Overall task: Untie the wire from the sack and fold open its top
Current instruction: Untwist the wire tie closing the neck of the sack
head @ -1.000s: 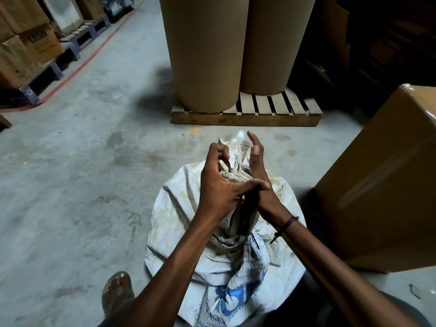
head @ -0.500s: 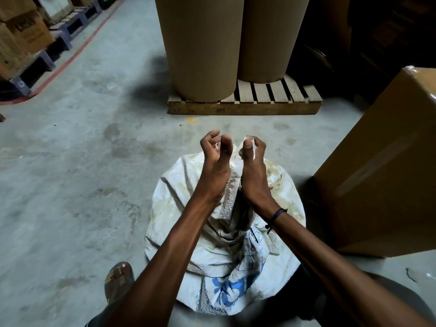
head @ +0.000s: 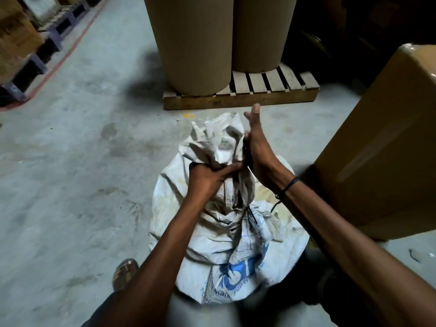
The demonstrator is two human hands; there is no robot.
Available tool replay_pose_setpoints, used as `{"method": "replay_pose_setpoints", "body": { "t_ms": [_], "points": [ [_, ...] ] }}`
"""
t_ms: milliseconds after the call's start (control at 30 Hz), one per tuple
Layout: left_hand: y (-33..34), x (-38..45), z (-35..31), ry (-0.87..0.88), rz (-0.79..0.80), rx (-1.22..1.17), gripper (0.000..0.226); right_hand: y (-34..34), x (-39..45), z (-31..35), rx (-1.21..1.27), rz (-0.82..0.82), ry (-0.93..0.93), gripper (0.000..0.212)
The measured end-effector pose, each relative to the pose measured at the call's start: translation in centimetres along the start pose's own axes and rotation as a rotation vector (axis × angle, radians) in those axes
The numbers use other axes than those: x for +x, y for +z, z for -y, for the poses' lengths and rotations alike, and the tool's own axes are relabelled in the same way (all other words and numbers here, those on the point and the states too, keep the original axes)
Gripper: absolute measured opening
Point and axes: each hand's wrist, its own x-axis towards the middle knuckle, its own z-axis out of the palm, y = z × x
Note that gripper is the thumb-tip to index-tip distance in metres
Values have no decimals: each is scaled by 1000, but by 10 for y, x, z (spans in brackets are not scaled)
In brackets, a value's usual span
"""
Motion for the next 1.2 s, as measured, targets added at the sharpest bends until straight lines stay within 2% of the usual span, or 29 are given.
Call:
{"method": "replay_pose_setpoints", "body": {
  "t_ms": [67,133,167,233,267,300,333,400,433,500,567,633,733,800,900,1000,1133,1200],
  "points": [
    [1,5,-4,-43,-123,-57,52,-11,0,0,-38,-114,-60,66],
    [6,6,-8,-88,-262,-68,58,-21,-6,-9,-294,-232,-153,47],
    [9,5,-9,-112,-317,-59,68,-23,-11,-18,-384,-272,-187,39],
    [11,5,-11,-193,-414,22,111,-20,-23,-35,-486,-208,-223,26],
    [10,5,-12,-227,-457,41,121,-17,-28,-43,-554,-118,-246,22],
    [9,6,-12,-238,-462,21,120,-15,-33,-49,-643,-31,-278,23],
    [8,8,-12,-224,-430,-54,108,-15,-35,-54,-712,38,-310,29],
    [5,10,-13,-200,-335,-199,77,-16,-35,-56,-745,126,-314,51],
    [4,11,-14,-195,-307,-234,69,-18,-33,-56,-747,162,-296,63],
    [2,14,-13,-173,-271,-284,68,-21,-24,-55,-763,220,-242,81],
    [0,14,-11,-126,-199,-289,59,-26,-12,-54,-724,215,-171,84],
    [-5,13,-4,-64,-81,-148,52,-28,1,-53,-642,202,-143,79],
    [-12,5,4,76,63,259,66,-29,12,-56,-526,139,-187,62],
    [-12,1,9,90,50,484,81,-27,13,-59,-477,68,-206,65],
    [-5,-2,17,68,17,538,91,-21,9,-64,-430,60,-201,67],
    [2,-3,21,41,-112,518,87,-20,4,-68,-499,98,-170,64],
    [9,-5,19,-8,-344,439,87,-40,-4,-79,-761,109,10,38],
    [11,-9,18,46,-328,431,69,-51,-8,-84,-779,163,133,33]
  ]
}}
